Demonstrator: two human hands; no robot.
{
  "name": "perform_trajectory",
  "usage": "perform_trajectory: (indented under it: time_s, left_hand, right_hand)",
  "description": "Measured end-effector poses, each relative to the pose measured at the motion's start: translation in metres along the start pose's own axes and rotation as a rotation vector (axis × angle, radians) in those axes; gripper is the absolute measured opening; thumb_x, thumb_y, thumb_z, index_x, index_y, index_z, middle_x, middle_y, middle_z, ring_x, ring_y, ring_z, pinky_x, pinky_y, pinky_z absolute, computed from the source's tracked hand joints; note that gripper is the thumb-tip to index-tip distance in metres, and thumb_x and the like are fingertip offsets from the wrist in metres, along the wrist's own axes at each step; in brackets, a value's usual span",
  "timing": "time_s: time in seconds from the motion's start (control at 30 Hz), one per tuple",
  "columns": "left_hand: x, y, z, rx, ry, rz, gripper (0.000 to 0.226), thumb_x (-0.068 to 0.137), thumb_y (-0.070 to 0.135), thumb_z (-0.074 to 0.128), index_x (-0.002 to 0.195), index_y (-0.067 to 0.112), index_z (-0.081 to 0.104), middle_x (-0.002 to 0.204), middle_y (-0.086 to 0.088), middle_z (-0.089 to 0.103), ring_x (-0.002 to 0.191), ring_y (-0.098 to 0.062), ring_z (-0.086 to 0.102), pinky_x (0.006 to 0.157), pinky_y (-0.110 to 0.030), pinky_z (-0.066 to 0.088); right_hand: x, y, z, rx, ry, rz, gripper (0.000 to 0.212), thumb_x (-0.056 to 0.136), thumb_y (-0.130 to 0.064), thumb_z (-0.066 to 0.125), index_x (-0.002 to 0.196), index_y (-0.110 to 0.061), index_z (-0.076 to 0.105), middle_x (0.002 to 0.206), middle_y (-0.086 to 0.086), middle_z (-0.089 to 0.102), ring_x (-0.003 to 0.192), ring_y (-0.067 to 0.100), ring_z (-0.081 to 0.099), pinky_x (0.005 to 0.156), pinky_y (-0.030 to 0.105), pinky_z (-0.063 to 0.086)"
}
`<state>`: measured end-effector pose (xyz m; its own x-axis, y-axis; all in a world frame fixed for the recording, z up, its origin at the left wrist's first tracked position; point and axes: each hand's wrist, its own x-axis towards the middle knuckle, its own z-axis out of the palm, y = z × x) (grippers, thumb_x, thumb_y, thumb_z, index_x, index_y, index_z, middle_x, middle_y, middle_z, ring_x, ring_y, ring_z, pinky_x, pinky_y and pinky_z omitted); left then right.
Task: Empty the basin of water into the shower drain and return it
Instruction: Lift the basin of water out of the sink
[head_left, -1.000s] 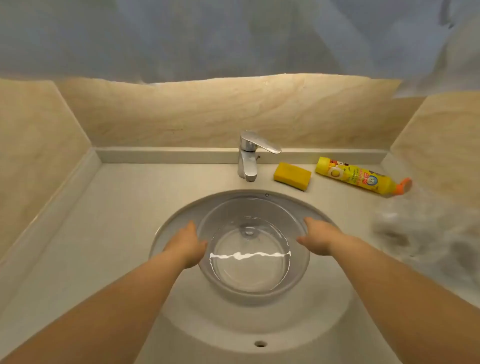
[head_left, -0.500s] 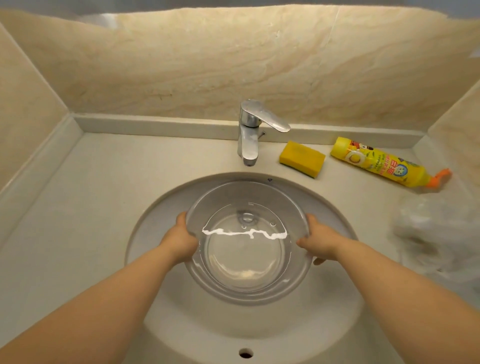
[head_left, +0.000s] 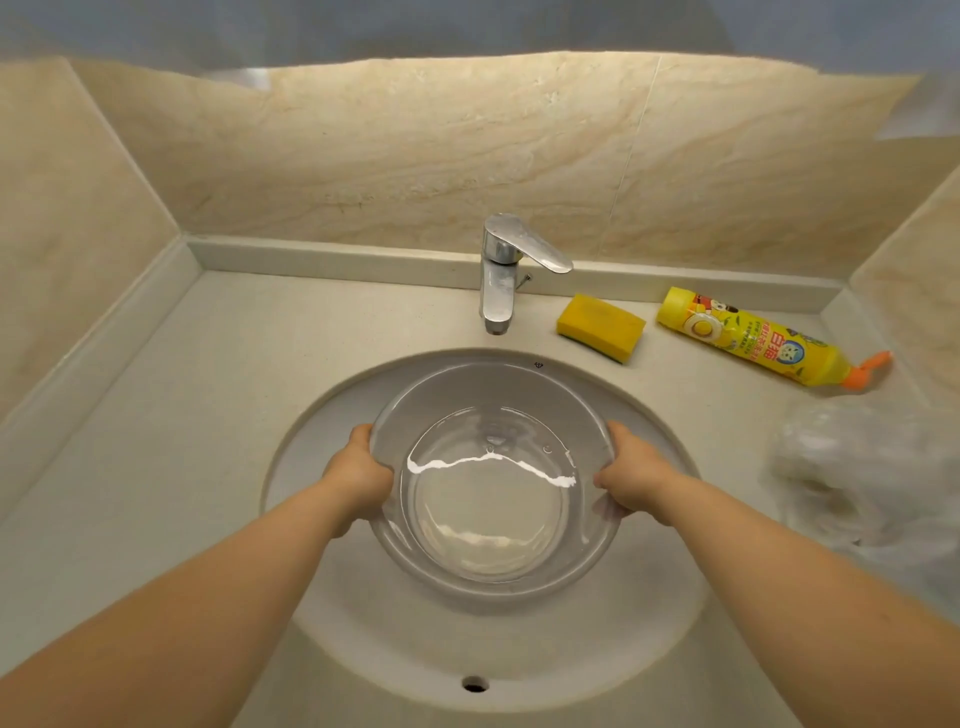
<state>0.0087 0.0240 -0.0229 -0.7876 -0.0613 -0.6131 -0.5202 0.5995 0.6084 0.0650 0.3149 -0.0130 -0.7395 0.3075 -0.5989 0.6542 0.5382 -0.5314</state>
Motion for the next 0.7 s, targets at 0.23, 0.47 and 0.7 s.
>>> perform_trajectory:
  time_s: [0.23, 0.47, 0.7]
  left_hand:
    - [-0.036, 0.004, -0.014, 0.015, 0.019, 0.084, 0.067, 0.082, 0.005, 0.046, 0.138, 0.038, 0.031, 0.099, -0.006, 0.059, 0.091, -0.035, 0.064, 0.08, -0.048, 0.059]
    - [-0.078, 0.009, -0.034, 0.056, -0.041, 0.275, 0.067, 0.082, 0.0, 0.045, 0.137, 0.037, 0.036, 0.099, -0.007, 0.058, 0.085, -0.031, 0.062, 0.051, -0.031, 0.053]
    - [-0.135, 0.017, -0.045, 0.156, -0.191, 0.483, 0.055, 0.083, -0.003, 0.044, 0.125, 0.032, 0.045, 0.098, -0.008, 0.057, 0.081, -0.031, 0.063, 0.049, -0.032, 0.054]
  right_hand:
    - [-0.04, -0.007, -0.015, 0.056, 0.04, -0.059, 0.067, 0.088, 0.003, 0.04, 0.148, -0.024, 0.03, 0.138, 0.02, 0.047, 0.089, 0.042, 0.068, 0.061, 0.042, 0.06]
    - [-0.118, -0.003, -0.022, 0.111, 0.173, -0.066, 0.061, 0.083, 0.008, 0.044, 0.135, -0.024, 0.045, 0.113, 0.02, 0.059, 0.085, 0.041, 0.069, 0.062, 0.042, 0.061]
    - [-0.216, 0.025, -0.014, 0.254, 0.327, -0.011, 0.048, 0.082, 0.007, 0.043, 0.123, -0.017, 0.053, 0.105, 0.016, 0.059, 0.083, 0.036, 0.065, 0.053, 0.035, 0.058]
